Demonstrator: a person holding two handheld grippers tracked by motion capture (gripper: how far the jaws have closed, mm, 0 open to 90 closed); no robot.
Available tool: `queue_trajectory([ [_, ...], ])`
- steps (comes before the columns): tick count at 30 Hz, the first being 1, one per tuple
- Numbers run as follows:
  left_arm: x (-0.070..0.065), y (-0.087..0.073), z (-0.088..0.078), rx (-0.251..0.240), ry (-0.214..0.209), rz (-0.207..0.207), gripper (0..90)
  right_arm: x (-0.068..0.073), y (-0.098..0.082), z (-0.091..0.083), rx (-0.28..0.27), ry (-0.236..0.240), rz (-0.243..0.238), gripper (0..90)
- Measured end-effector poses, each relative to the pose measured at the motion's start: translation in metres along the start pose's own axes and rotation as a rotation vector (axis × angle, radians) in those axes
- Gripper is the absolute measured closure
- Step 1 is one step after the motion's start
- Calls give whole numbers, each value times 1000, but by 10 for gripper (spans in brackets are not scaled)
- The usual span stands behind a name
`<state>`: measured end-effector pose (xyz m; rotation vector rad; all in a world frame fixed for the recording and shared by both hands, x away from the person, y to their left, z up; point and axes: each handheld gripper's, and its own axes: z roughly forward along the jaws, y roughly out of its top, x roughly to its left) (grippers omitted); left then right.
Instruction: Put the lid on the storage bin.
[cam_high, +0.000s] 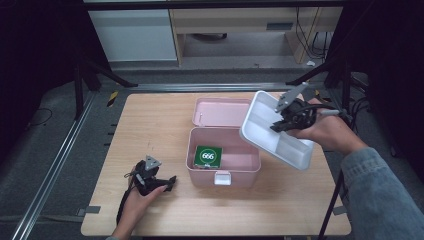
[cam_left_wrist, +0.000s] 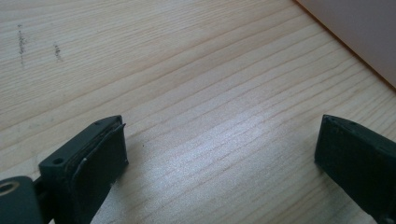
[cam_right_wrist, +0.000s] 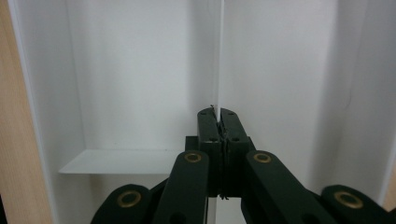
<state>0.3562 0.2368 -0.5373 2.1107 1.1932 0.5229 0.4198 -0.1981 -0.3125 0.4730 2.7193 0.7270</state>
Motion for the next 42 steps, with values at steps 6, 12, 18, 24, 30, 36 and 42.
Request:
queue_trajectory([
  [6, 0, 0, 0, 0, 0, 0, 16, 7, 45, 14, 18, 28, -87, 900],
  [12, 0, 0, 0, 0, 0, 0, 16, 16, 78, 27, 26, 49, -151, 900],
  [18, 0, 0, 0, 0, 0, 0, 16, 23, 99, 38, 30, 68, -189, 900],
  [24, 0, 0, 0, 4, -3, 1, 16, 28, 111, 50, 39, 85, -215, 900],
  [30, 0, 0, 0, 4, -3, 1, 16, 33, 117, 58, 42, 95, -227, 900],
  [36, 0, 0, 0, 4, -3, 1, 16, 37, 117, 66, 56, 108, -236, 900],
  [42, 0, 0, 0, 4, -3, 0, 16, 40, 113, 74, 74, 124, -241, 900],
])
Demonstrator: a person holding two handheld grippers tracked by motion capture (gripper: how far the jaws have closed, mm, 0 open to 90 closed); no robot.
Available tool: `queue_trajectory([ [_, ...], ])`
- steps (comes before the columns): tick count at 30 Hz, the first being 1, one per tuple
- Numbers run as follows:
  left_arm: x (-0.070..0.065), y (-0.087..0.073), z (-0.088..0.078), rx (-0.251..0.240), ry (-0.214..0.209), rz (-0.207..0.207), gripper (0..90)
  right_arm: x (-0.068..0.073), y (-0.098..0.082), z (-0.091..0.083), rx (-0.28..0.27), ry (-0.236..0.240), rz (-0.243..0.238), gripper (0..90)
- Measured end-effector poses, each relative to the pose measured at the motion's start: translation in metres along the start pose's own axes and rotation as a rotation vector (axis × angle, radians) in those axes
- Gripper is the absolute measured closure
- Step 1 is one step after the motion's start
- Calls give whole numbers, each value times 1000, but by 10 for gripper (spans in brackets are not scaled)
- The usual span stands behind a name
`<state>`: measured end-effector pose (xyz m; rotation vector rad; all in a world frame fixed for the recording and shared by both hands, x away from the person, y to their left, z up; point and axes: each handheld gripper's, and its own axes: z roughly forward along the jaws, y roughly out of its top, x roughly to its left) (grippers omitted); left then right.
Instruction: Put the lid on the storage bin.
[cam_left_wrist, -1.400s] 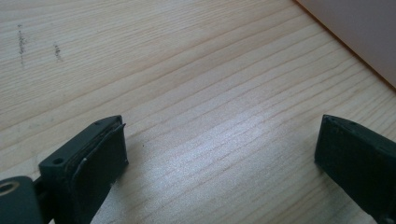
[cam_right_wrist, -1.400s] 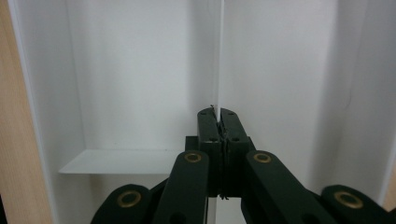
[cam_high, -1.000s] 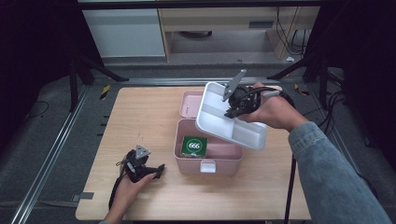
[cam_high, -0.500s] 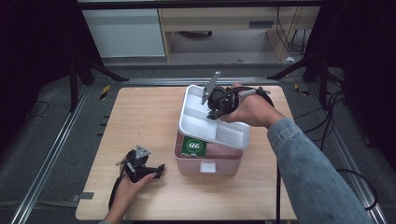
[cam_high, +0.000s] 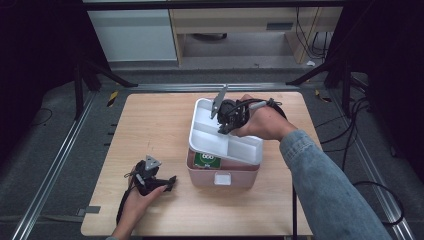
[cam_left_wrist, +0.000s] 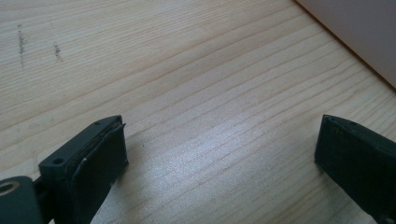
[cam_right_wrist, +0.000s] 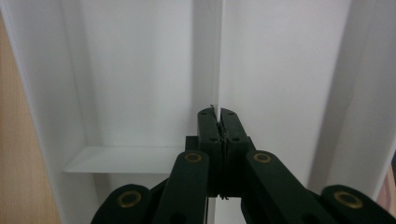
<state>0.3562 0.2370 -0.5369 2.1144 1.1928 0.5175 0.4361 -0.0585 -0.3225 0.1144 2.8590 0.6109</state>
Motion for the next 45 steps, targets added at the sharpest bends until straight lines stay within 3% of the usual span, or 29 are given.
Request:
queue_trajectory([
  [13, 0, 0, 0, 0, 0, 0, 16, 6, -4, 16, 25, 34, -4, 900],
  [31, 0, 0, 0, -6, 2, -3, 16, 10, -3, 55, 67, 88, -10, 894],
  [36, 0, 0, 0, -5, -5, 9, 12, 8, -10, 55, 10, 74, 42, 732],
  [39, -1, 2, -1, -2, -13, 15, 15, 7, -20, 50, -44, 46, 104, 604],
  [41, -1, 6, -4, -9, -18, 22, 19, 6, -27, 46, -85, 30, 152, 555],
  [43, -2, 13, -7, -24, -36, 47, 21, 6, -35, 42, -128, 7, 196, 450],
  [45, 0, 24, -8, -40, -48, 49, 22, 6, -42, 38, -144, -24, 222, 414],
])
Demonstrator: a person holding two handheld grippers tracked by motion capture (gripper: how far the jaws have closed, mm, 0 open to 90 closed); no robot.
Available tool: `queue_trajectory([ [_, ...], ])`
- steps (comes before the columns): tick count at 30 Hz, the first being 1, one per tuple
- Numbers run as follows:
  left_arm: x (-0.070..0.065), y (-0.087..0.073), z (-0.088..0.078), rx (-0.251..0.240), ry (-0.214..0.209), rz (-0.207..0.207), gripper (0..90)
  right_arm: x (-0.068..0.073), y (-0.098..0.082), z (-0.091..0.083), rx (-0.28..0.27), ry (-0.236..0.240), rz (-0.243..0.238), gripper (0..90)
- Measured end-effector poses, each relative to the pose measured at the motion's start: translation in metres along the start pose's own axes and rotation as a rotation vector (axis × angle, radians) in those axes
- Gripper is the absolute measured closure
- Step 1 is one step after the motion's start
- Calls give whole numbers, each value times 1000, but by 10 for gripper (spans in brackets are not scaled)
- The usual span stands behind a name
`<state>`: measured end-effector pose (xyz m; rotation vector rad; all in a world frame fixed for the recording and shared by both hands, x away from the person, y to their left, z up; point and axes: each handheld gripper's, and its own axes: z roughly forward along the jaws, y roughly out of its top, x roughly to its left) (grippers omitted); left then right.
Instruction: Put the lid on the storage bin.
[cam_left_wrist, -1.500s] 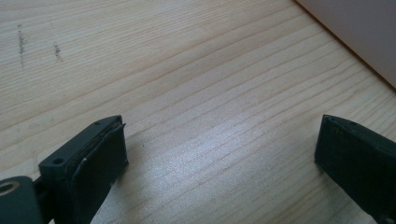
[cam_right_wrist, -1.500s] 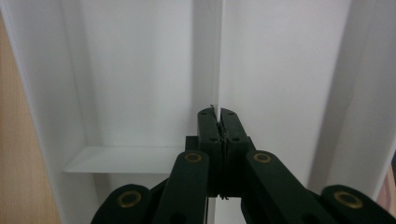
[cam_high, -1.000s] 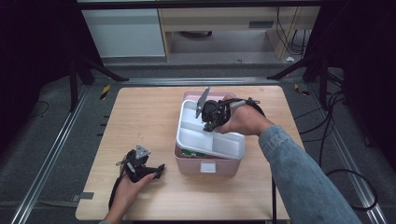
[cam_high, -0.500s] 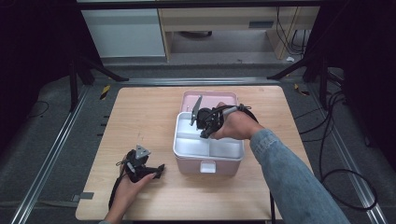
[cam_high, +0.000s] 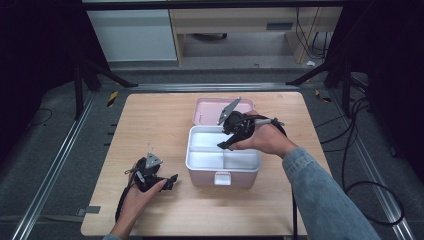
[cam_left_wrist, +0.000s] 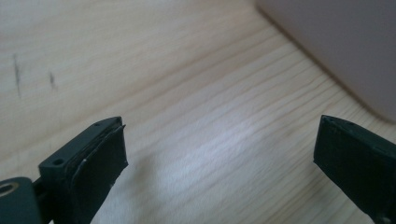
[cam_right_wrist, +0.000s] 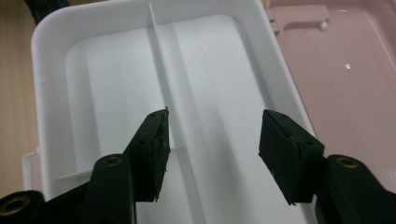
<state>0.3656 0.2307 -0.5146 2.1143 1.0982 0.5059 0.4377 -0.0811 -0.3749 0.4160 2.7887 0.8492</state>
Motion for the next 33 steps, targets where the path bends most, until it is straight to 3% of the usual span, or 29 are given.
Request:
queue_trajectory([
  [8, 22, 58, 1, 27, 43, 4, 51, -8, -18, -17, -104, -122, 143, 278],
  [12, 33, 85, 5, 40, 54, -6, 62, -20, -27, -22, -143, -173, 246, 279],
  [16, 41, 106, 11, 36, 42, -35, 80, -35, -39, -25, -163, -208, 341, 330],
  [20, 46, 126, 16, 32, 53, -25, 96, -50, -49, -24, -172, -245, 389, 402],
  [29, 51, 166, 28, 7, 62, -42, 160, -76, -56, -16, -161, -393, 505, 524],
  [33, 52, 177, 40, 6, 60, -56, 218, -88, -55, -11, -162, -428, 534, 666],
])
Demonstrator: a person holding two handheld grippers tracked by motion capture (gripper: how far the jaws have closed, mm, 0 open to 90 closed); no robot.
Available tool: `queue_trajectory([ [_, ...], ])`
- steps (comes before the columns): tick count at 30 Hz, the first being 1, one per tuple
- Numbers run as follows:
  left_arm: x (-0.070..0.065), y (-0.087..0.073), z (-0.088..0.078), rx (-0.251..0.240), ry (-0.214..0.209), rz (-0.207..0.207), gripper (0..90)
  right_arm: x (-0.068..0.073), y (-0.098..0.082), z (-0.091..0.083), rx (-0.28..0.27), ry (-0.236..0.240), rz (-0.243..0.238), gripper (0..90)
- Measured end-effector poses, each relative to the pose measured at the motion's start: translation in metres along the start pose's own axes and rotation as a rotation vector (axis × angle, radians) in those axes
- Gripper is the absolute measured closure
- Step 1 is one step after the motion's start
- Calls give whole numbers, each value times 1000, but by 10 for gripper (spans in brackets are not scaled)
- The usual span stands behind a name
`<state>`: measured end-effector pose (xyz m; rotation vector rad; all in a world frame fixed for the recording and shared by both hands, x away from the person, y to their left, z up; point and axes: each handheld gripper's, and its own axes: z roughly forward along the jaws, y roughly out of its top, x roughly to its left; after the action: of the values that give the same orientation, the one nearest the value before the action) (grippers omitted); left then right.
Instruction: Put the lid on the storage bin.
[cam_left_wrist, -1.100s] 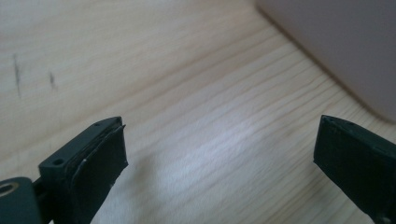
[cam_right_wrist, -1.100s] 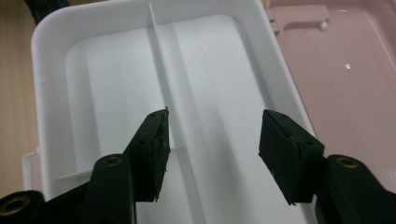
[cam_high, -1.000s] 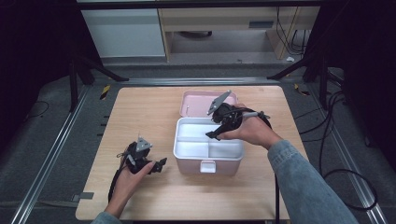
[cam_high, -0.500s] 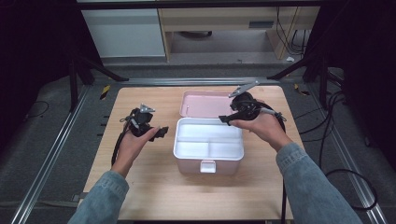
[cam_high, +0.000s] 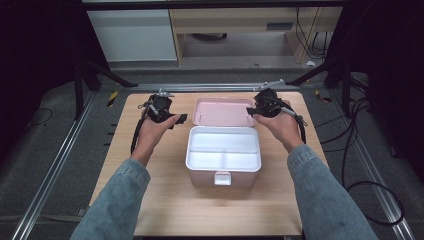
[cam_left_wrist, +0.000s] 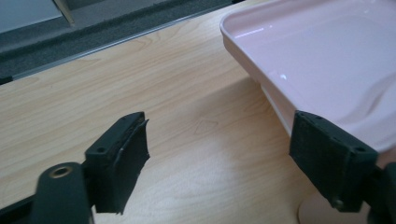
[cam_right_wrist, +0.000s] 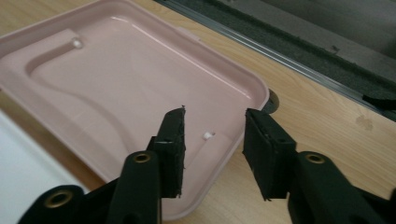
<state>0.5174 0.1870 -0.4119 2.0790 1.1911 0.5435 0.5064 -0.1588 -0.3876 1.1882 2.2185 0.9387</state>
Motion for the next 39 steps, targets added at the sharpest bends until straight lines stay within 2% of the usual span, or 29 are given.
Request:
queue_trajectory([
  [2, -1, 6, 5, -4, 0, -8, 241, -4, 1, 5, -4, -1, 30, 694],
  [4, -2, 11, 11, -6, 2, -17, 261, -7, 3, 12, 11, -7, 32, 690],
  [9, -9, 21, 23, -22, -2, -20, 294, -16, 6, 27, 0, -33, 98, 613],
  [12, -14, 24, 31, -28, -3, -12, 313, -20, 3, 38, 14, -47, 134, 585],
  [15, -16, 25, 37, -39, -5, -25, 329, -24, 0, 48, 27, -61, 150, 556],
  [21, -16, 25, 50, -31, 13, -34, 360, -31, -5, 64, 48, -45, 232, 563],
  [23, -15, 25, 53, -35, 25, -38, 381, -31, -6, 70, 57, -41, 242, 579],
  [26, -16, 26, 59, -34, 12, -57, 399, -27, -7, 78, 83, -41, 249, 604],
  [27, -16, 26, 61, -31, 0, -65, 403, -27, -6, 78, 85, -46, 256, 626],
  [30, -17, 25, 67, -29, 5, -77, 430, -28, -7, 80, 91, -56, 259, 740],
  [33, -16, 24, 71, -15, 14, -85, 452, -28, -7, 80, 82, -59, 273, 753],
  [35, -16, 23, 73, -10, 14, -82, 476, -26, -6, 78, 63, -66, 264, 761],
  [39, -15, 24, 73, -17, -12, -96, 562, -24, -3, 75, 38, -81, 254, 776],
])
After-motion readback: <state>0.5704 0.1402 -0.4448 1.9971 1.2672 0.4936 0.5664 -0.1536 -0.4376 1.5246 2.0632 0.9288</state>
